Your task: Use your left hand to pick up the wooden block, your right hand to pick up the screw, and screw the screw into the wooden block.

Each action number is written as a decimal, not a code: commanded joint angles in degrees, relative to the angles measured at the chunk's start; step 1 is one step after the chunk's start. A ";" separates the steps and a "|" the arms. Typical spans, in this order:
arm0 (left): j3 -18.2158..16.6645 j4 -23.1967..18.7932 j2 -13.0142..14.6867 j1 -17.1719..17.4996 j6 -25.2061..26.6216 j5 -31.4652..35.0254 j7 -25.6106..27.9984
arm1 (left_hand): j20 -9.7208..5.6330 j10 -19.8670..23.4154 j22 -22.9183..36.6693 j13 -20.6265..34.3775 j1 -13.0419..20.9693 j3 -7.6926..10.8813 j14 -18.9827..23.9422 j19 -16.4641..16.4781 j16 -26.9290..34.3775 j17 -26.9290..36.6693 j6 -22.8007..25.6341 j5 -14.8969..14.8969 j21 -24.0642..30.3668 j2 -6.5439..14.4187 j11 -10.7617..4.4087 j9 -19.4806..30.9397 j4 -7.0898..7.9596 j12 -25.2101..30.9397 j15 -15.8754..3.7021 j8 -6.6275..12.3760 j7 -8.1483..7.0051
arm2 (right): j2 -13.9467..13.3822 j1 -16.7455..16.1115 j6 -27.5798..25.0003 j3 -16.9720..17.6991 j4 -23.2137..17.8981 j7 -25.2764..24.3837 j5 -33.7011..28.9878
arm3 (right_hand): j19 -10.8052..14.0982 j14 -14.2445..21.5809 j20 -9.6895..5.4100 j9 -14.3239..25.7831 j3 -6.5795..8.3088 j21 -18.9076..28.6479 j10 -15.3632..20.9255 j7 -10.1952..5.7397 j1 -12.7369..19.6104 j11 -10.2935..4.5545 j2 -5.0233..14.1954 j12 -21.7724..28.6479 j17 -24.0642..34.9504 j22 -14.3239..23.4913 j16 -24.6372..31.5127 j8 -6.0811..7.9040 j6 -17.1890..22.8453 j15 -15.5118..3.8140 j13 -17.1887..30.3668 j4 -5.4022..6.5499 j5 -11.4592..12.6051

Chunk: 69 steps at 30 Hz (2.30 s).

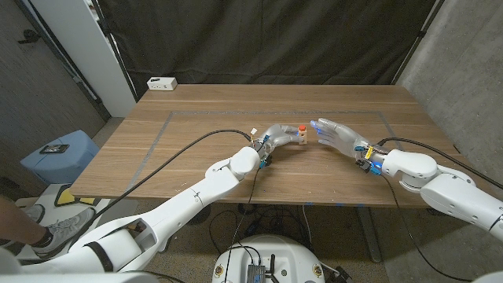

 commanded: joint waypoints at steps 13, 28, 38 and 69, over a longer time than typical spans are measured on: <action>-0.03 -0.44 0.06 0.15 0.33 0.10 0.02 | 0.34 0.36 0.26 0.20 0.34 0.22 0.46 0.14 0.55 0.09 0.88 0.34 0.35 0.39 -0.09 0.16 0.20 0.19 -3.42 0.51 0.14 | 2.49 5.08 -0.25 -3.69 3.60 4.04 -0.58 | -0.51 -12.12 0.06 0.08 -0.08 0.16 -12.72 -0.42 -0.52 -0.30 0.19 -0.15 0.13 0.35 0.07 -0.04 -2.34 0.13 0.16 0.40 0.50; -0.01 -0.50 0.04 0.20 0.60 -0.06 0.05 | 0.38 0.37 0.26 0.32 0.30 0.17 0.54 0.14 0.59 0.11 0.94 0.35 0.33 0.45 -0.07 0.16 0.27 0.18 -3.32 0.51 0.25 | 3.10 6.14 -0.07 -4.86 4.13 5.09 -0.70 | -0.59 -12.26 0.02 0.08 -0.23 0.18 -12.76 -0.41 -0.98 -0.26 0.37 -0.08 0.26 0.35 0.14 0.57 -1.63 0.18 0.16 0.83 0.57; -0.15 -0.21 -0.08 0.17 0.41 -0.32 0.09 | 0.39 0.35 0.26 0.40 0.22 0.11 0.55 0.15 0.59 0.12 0.86 0.36 0.33 0.45 -0.07 0.17 0.33 0.17 -3.32 0.46 0.32 | 2.85 5.55 -0.07 -4.80 3.52 4.57 -0.60 | -0.65 -12.27 0.03 0.08 -0.28 0.18 -12.75 -0.24 -1.10 -0.27 0.41 -0.04 0.29 0.36 0.18 0.78 -1.22 0.15 0.16 0.97 0.60; -0.41 -0.13 0.00 0.38 0.39 -1.19 -0.03 | 0.47 0.35 0.27 0.63 0.28 0.04 0.61 0.11 0.59 0.12 0.85 0.38 0.29 0.43 -0.06 0.17 0.32 0.13 -3.23 0.41 0.31 | 0.57 2.52 -0.98 -3.31 0.01 2.70 0.32 | -0.65 -12.15 -0.10 0.07 -0.32 0.23 -12.52 -0.14 -1.15 -0.29 0.51 0.11 0.30 0.35 0.27 1.09 -0.35 0.11 0.16 1.22 0.74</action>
